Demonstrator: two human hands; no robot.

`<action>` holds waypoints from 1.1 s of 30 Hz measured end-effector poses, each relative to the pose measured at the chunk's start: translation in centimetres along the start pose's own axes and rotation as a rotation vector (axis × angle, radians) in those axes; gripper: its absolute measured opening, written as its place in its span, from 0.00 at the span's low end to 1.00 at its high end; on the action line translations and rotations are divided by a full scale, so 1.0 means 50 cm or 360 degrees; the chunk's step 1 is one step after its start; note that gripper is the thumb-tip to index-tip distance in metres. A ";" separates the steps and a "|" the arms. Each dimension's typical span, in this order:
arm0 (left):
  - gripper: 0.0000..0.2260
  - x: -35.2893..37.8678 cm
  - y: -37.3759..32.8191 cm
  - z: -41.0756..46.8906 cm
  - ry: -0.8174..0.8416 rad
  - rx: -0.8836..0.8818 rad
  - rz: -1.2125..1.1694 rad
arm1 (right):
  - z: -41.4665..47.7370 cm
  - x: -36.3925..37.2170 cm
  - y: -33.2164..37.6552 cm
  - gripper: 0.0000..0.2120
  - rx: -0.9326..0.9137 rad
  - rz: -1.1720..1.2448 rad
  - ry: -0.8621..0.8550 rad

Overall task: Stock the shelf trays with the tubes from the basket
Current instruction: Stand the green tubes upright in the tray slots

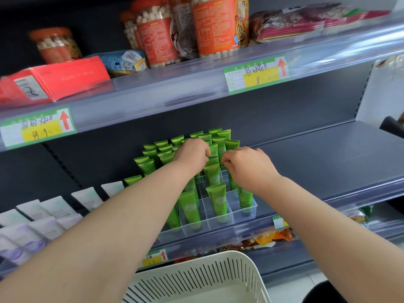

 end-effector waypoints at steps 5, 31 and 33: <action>0.08 -0.040 0.032 -0.023 -0.0064 0.0012 -0.0076 | -0.003 -0.005 0.040 0.11 -0.0084 0.0014 -0.0005; 0.09 -0.046 0.106 -0.113 0.0189 0.0090 -0.0034 | -0.019 0.045 0.156 0.11 -0.0295 -0.0111 0.0464; 0.09 -0.040 0.100 -0.112 0.0209 0.0098 0.0050 | -0.017 0.042 0.149 0.13 -0.0278 -0.0047 0.0423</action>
Point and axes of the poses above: each hand's wrist, its own z-axis towards the middle knuckle, its own x-axis out of the palm, y = z × x, the point moved 3 cm from there along z, towards the middle knuckle, and after that the axes turned 5 degrees about z, right-handed, at the moved point
